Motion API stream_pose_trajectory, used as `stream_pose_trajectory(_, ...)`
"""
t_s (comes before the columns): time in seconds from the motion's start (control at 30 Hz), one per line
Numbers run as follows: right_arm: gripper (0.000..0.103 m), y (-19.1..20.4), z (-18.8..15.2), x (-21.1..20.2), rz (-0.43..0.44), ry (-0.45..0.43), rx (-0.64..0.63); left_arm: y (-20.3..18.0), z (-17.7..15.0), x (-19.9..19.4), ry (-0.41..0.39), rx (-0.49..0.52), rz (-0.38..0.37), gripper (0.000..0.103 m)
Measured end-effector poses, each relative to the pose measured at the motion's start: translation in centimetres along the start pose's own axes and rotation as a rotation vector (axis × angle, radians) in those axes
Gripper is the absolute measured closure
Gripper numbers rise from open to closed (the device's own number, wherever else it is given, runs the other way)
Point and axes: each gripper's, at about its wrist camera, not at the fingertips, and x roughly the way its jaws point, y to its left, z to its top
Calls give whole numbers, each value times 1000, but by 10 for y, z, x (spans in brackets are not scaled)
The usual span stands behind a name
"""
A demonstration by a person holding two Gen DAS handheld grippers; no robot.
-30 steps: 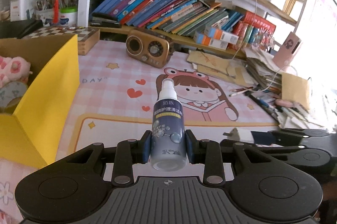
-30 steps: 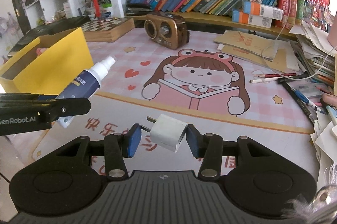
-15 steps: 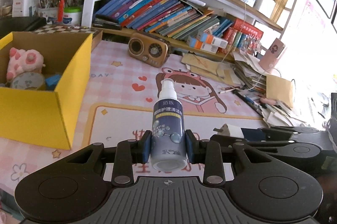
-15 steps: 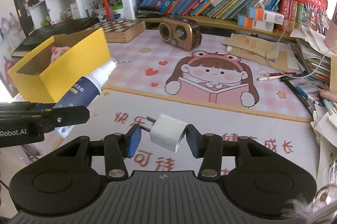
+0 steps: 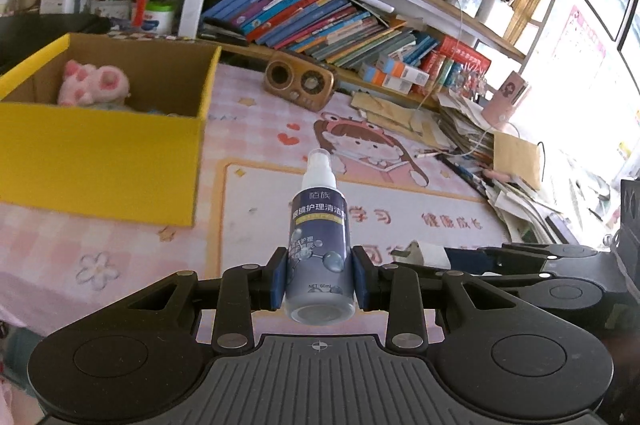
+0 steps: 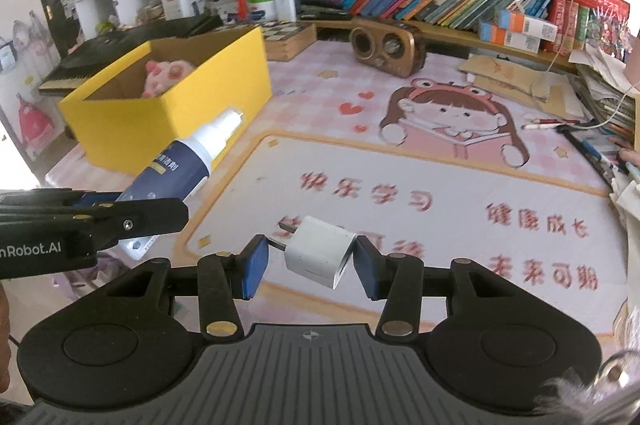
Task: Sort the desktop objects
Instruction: 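Lift and carry the spray bottle and plug adapter over the yellow box with both tools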
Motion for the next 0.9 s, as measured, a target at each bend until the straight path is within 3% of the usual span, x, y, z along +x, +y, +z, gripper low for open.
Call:
stream_pose_trajectory(0.5,59,79,-30,-11,52,14,-18,46,-32,-64,-10,-25,36,71)
stream_pose_trajectory(0.9,59,132,-31,-13,111,-12,-95,79,-43,-105,-67,-75,92,71)
